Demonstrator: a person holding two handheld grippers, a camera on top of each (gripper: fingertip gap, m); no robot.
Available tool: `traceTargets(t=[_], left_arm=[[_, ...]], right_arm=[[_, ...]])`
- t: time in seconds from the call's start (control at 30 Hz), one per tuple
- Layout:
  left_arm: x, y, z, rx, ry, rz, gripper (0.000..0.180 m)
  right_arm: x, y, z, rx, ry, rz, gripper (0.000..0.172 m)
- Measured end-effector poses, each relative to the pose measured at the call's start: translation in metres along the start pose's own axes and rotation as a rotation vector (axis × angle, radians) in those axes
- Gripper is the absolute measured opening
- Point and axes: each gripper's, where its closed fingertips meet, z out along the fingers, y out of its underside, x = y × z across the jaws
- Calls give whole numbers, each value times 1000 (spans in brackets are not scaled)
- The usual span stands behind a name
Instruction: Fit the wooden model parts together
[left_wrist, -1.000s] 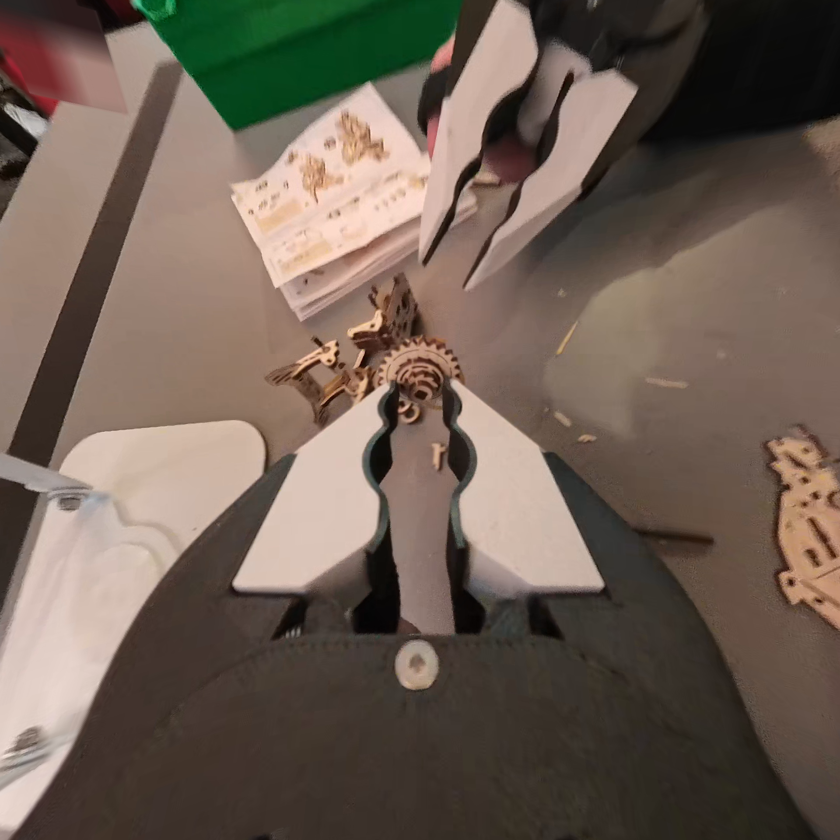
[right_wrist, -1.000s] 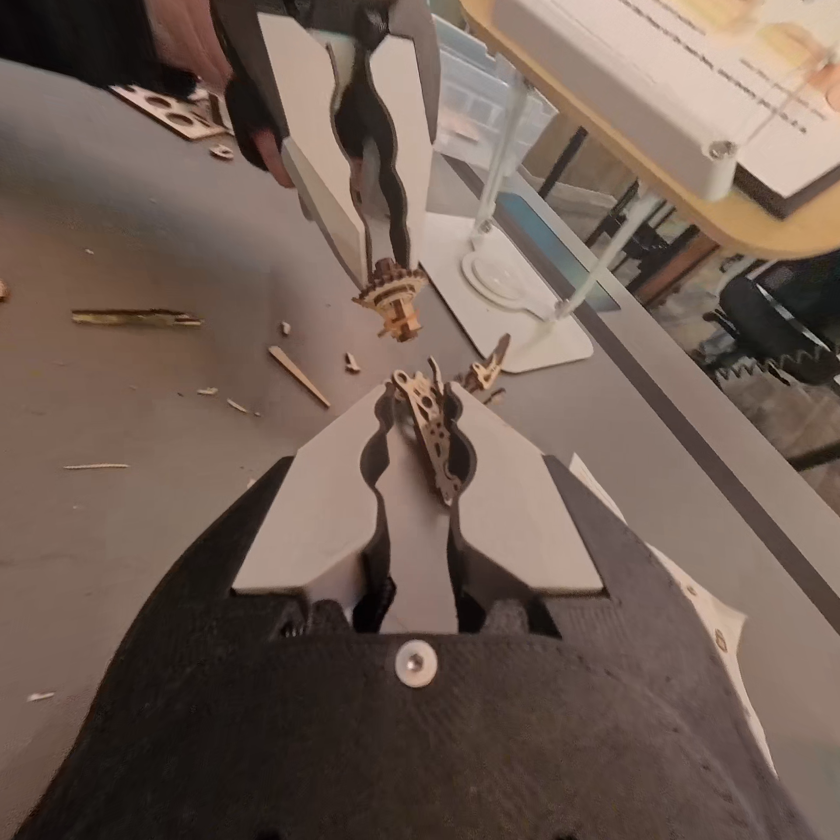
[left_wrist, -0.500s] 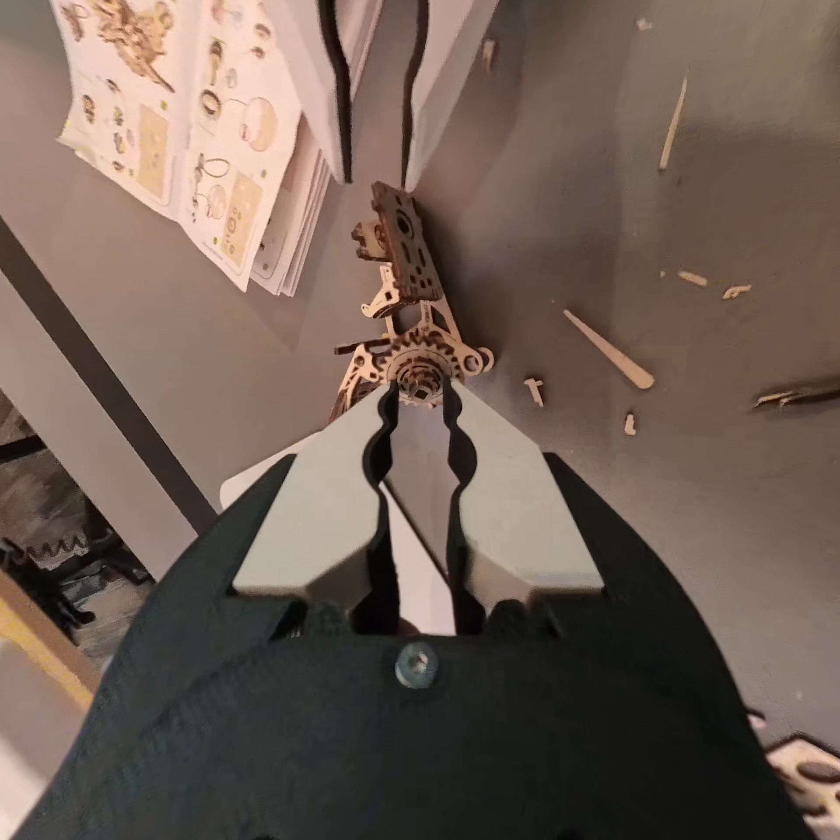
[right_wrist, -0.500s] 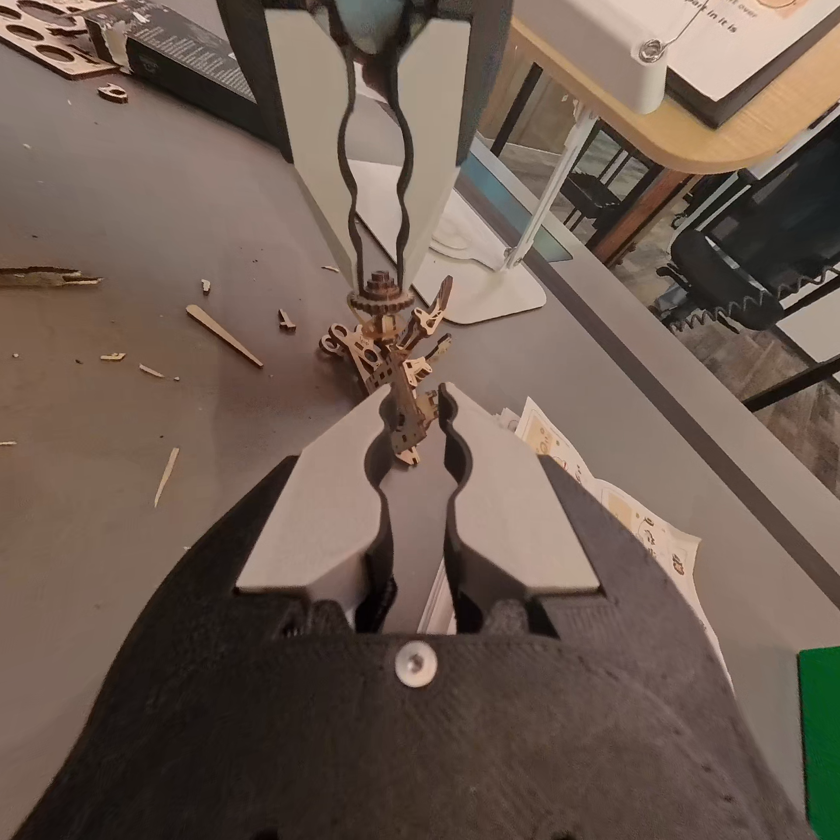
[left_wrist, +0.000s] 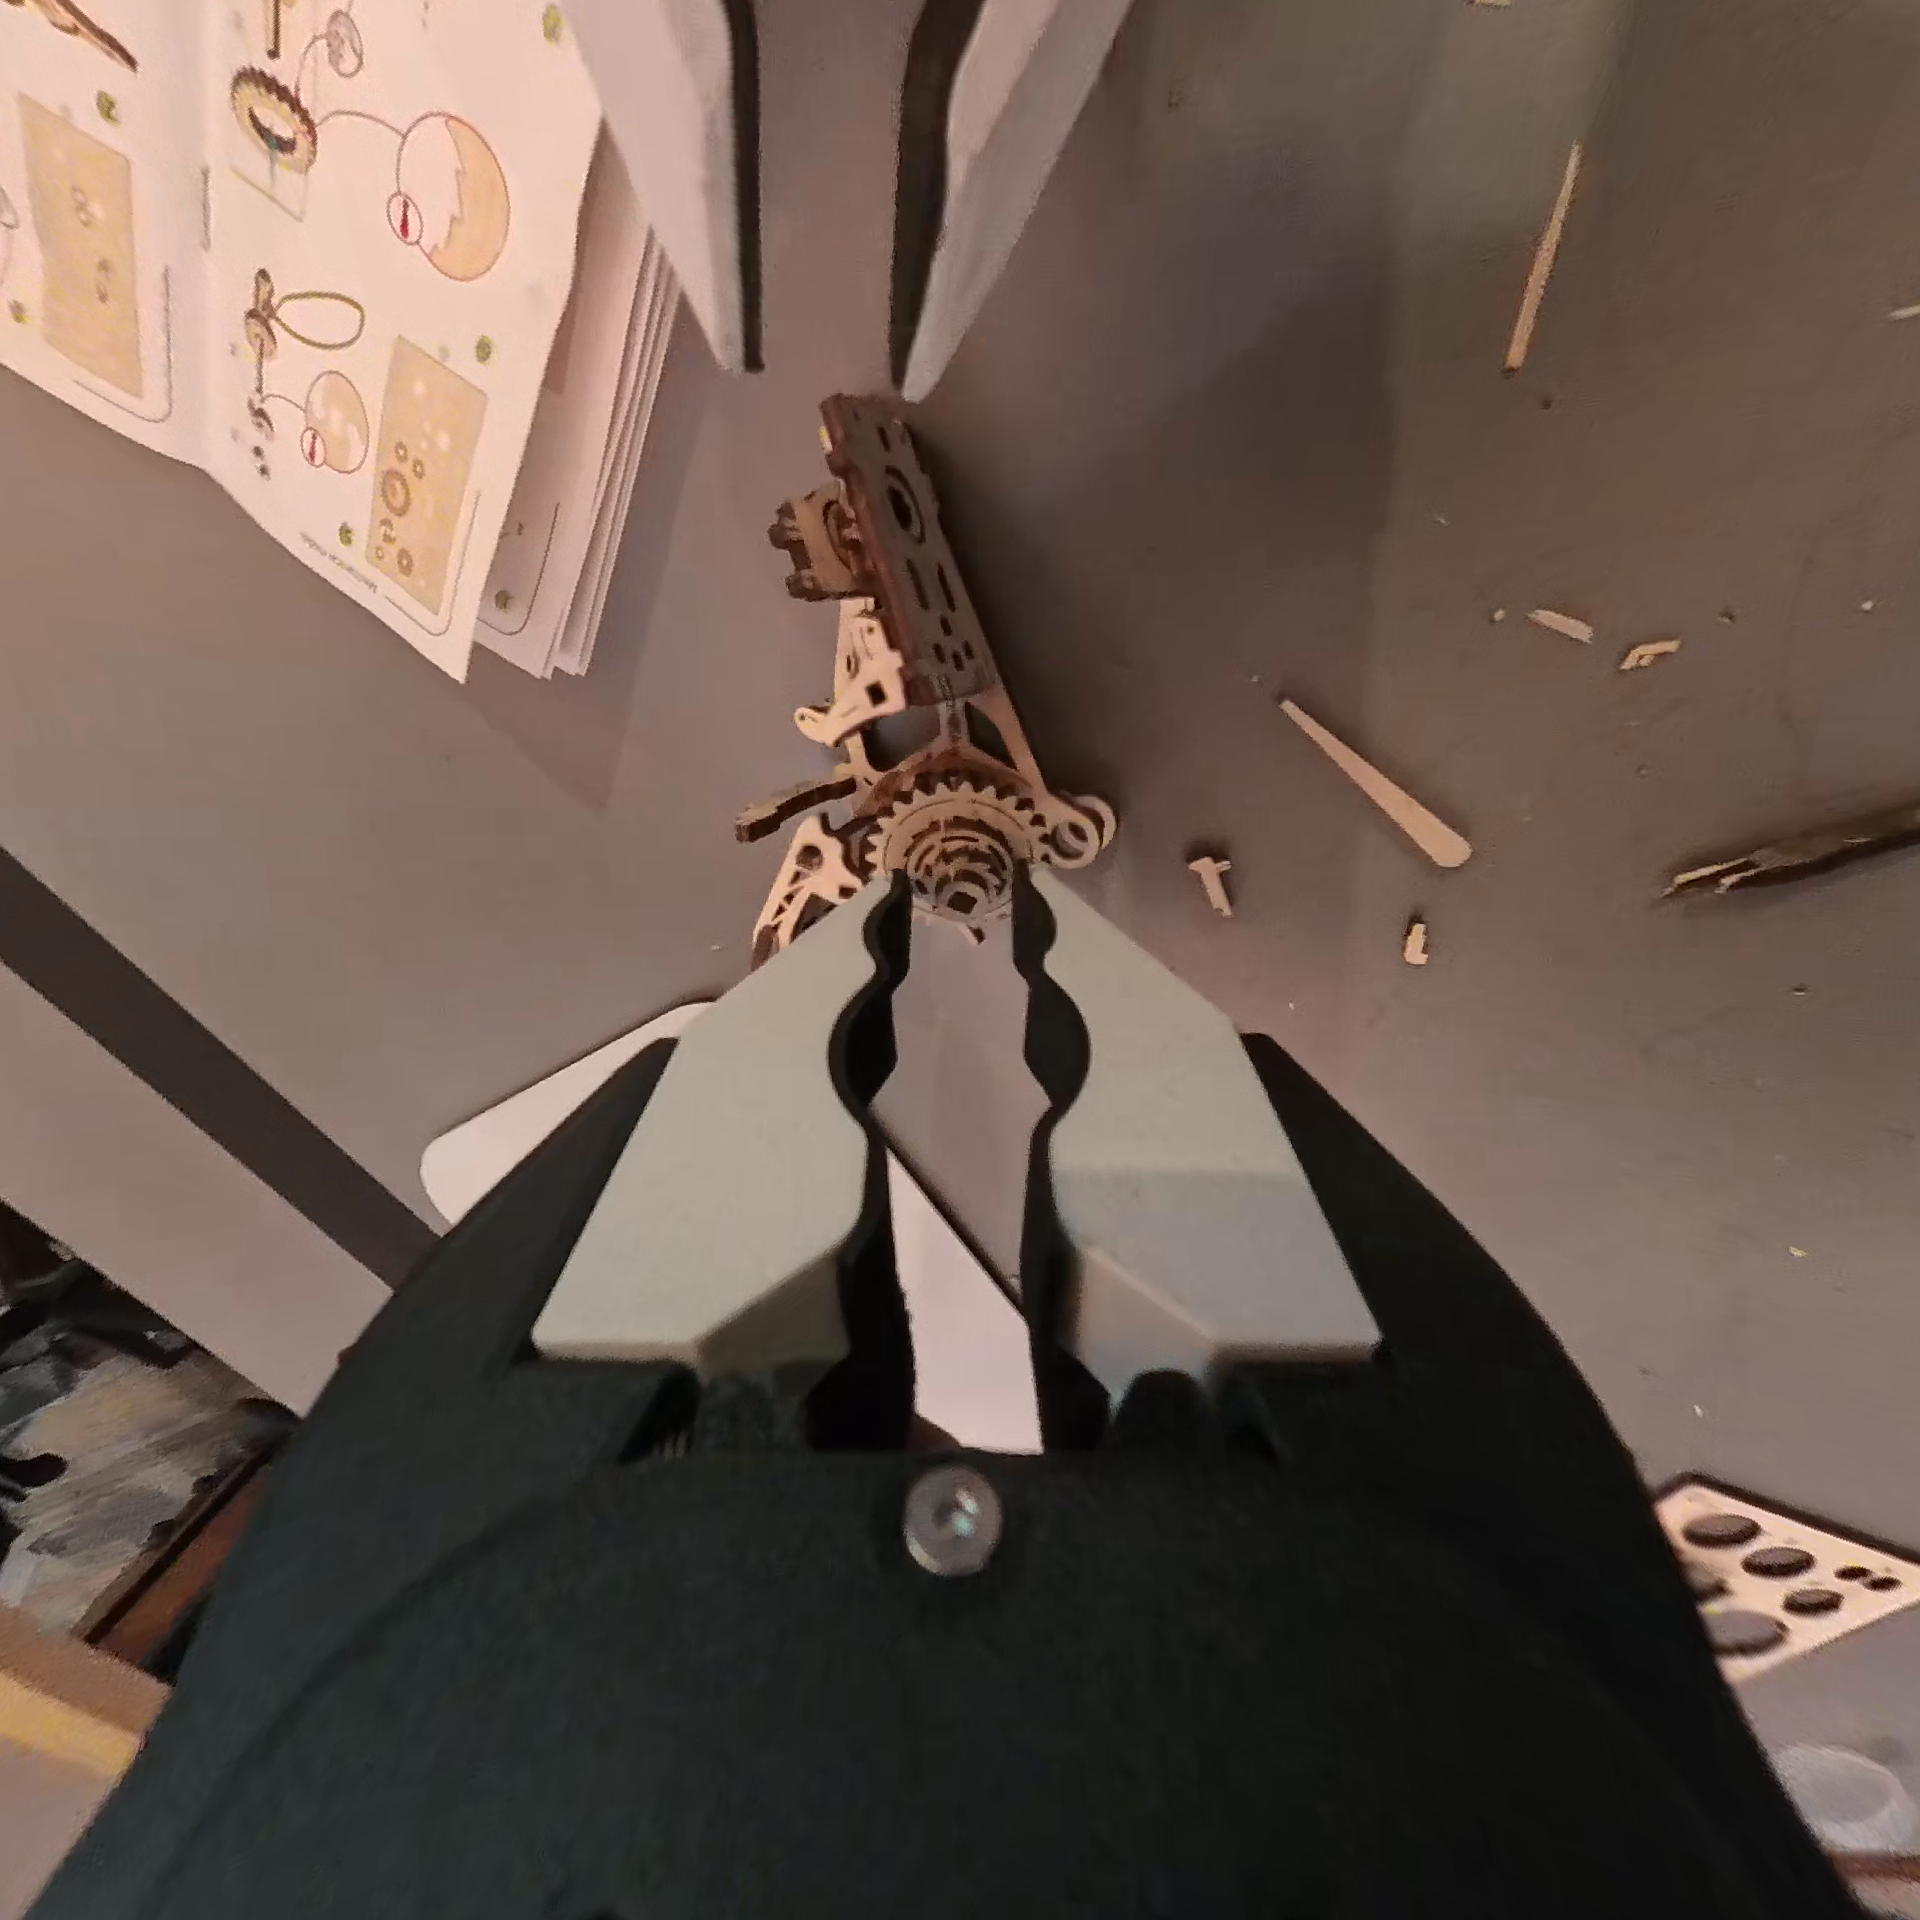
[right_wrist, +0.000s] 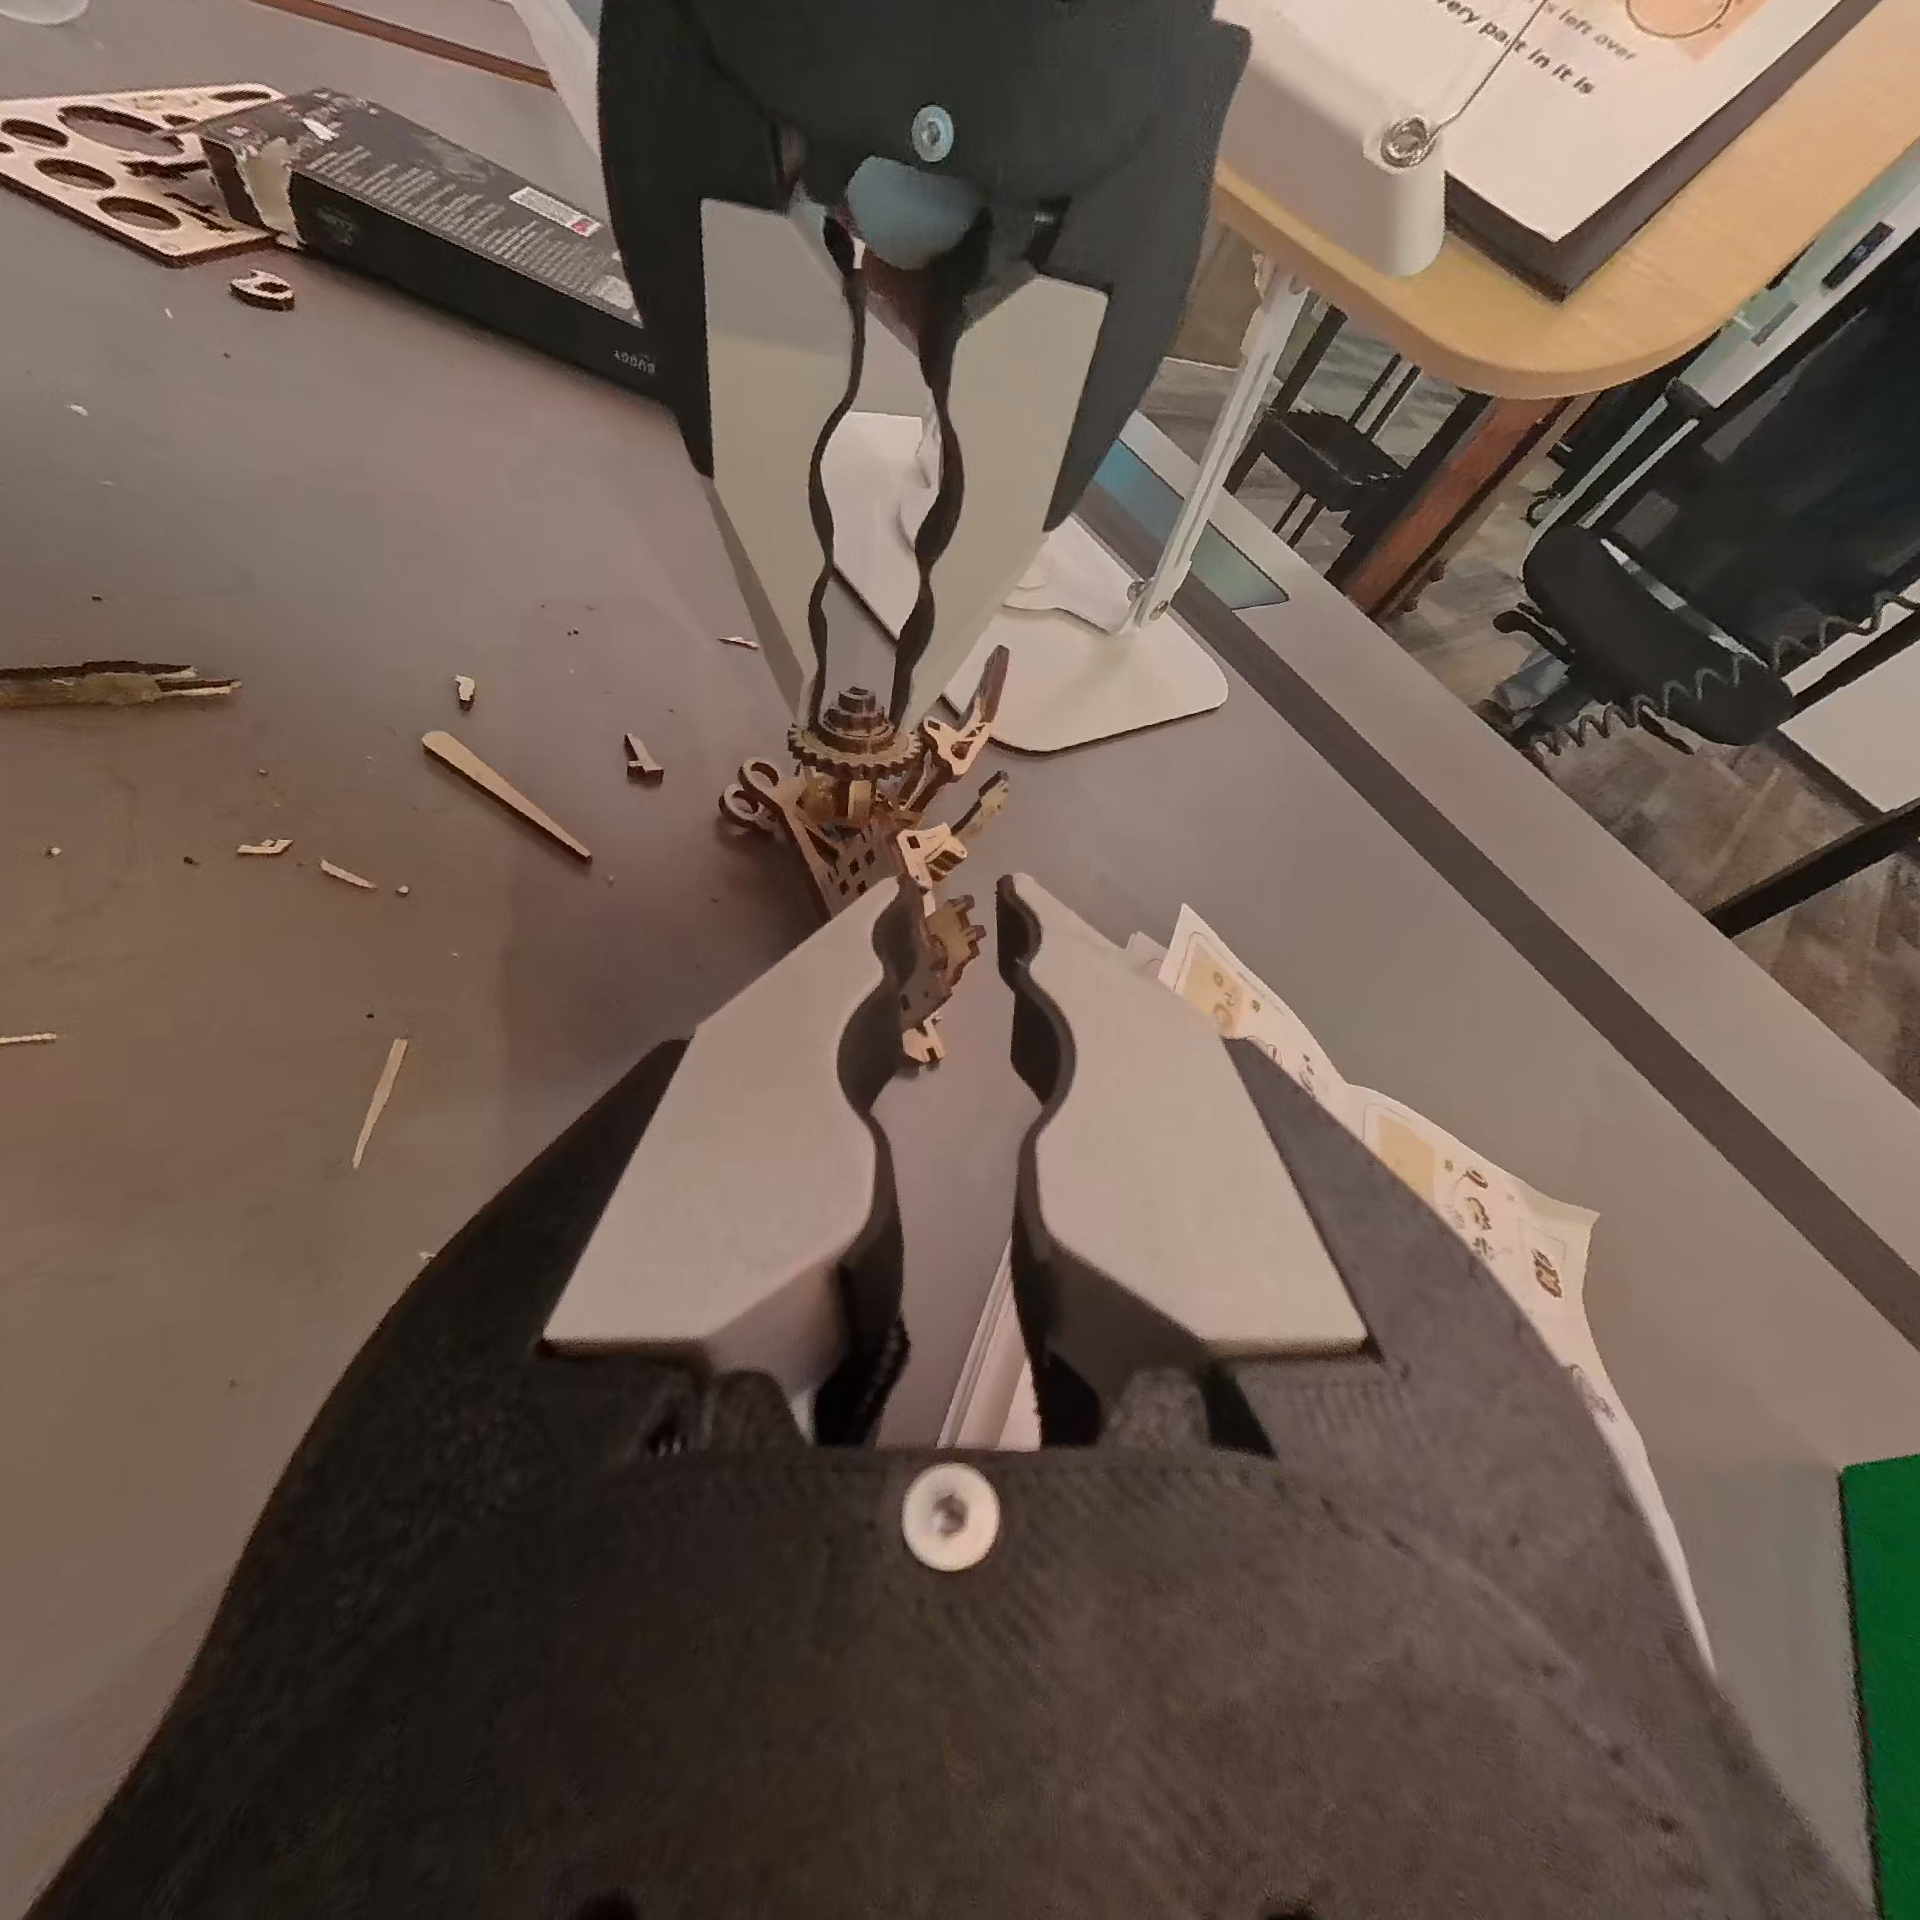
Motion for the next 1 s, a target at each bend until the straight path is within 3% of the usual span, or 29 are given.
traceTargets(t=[0.67,0.87,1.0], left_arm=[[2,3,-1,-195,275,-56,16],[-2,0,1,-218,280,-116,17],[-13,0,2,-196,178,-142,27]], right_arm=[[6,1,-2,12,1,36,11],[5,2,-1,10,-5,42,11],[5,2,-2,11,-6,46,10]])
